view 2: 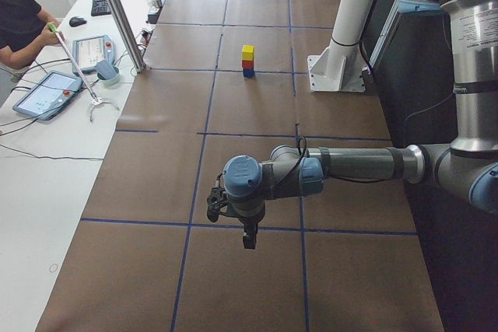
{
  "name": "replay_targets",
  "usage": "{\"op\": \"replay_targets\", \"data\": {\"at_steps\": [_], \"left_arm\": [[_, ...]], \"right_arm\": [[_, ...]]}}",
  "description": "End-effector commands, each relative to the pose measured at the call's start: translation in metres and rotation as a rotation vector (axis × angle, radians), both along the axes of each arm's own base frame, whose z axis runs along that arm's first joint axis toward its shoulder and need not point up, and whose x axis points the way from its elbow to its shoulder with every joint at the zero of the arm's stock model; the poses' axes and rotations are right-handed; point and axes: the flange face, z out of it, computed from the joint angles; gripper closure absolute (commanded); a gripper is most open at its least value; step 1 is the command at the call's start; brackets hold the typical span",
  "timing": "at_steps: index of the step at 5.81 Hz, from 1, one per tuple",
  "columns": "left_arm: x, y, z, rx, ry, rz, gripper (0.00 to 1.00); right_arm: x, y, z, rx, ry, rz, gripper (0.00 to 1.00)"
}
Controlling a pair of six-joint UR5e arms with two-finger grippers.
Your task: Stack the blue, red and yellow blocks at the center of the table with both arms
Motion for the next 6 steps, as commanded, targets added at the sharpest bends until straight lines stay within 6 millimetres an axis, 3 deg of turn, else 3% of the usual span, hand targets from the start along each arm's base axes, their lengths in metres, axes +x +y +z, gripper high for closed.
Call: {"op": "replay_targets", "data": {"at_steps": [1, 2, 3, 6], "left_arm": [[0.0, -0.001, -0.005, 0.019, -0.005, 0.0, 0.0], [-0.001, -0.002, 0.002, 0.003, -0.008, -0.001, 0.0], [0.0, -0.002, -0.006, 0.016, -0.007, 0.0, 0.0], [-0.001, -0.002, -0.001, 0.009, -0.008, 0.0, 0.0]], "right_arm": [[-0.001, 0.002, 0.009, -0.019, -0.002, -0.001, 0.0], [-0.001, 0.004, 0.011, -0.025, -0.003, -0.001, 0.0], [-0.001, 0.005, 0.015, -0.033, -0.002, -0.001, 0.0], [-0.001, 0.007, 0.022, -0.04, -0.006, -0.008, 0.0]]}}
